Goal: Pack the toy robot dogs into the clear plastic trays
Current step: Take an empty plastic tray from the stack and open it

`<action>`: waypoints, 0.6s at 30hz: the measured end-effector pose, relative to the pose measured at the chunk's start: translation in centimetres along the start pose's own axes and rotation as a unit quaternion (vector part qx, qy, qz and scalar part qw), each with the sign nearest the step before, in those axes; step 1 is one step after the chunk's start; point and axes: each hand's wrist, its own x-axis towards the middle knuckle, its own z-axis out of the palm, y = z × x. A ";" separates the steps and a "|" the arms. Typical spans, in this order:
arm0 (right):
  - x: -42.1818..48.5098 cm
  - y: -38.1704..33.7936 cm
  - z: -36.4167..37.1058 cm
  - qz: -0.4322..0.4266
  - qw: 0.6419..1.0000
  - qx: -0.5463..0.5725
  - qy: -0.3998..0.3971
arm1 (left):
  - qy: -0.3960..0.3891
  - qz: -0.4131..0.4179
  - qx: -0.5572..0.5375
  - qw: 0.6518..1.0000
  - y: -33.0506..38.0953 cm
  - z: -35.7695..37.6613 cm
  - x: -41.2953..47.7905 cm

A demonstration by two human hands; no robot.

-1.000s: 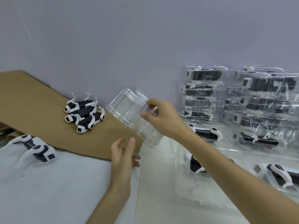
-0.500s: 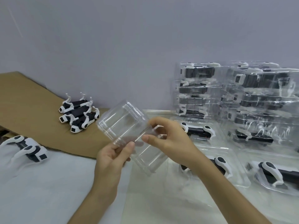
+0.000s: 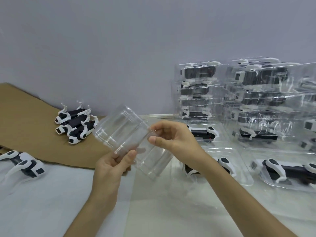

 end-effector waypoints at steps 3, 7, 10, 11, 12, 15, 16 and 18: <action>0.0 0.1 -0.3 0.011 1.000 0.003 -0.005 | -0.005 0.007 -0.001 1.000 0.1 0.0 0.0; -0.2 -0.3 0.2 0.005 0.996 -0.082 -0.026 | 0.016 0.010 -0.014 1.000 0.0 0.2 0.0; -0.2 -0.3 0.9 -0.014 0.995 -0.098 -0.016 | 0.058 0.007 -0.032 0.998 -0.3 0.4 -0.1; -0.2 -0.2 1.1 -0.019 0.995 -0.099 -0.013 | 0.066 0.004 -0.033 0.997 -0.4 0.5 -0.1; -0.2 -0.2 1.2 -0.021 0.995 -0.097 -0.012 | 0.071 0.003 -0.032 0.997 -0.5 0.5 -0.1; -0.2 0.1 0.9 -0.019 0.996 -0.089 0.007 | 0.079 -0.004 -0.028 0.996 -0.6 0.7 -0.1; -0.2 0.1 0.9 -0.018 0.996 -0.085 0.010 | 0.079 -0.007 -0.028 0.996 -0.6 0.7 -0.1; -0.2 0.2 0.9 -0.015 0.996 -0.084 0.010 | 0.077 -0.009 -0.030 0.997 -0.6 0.8 -0.2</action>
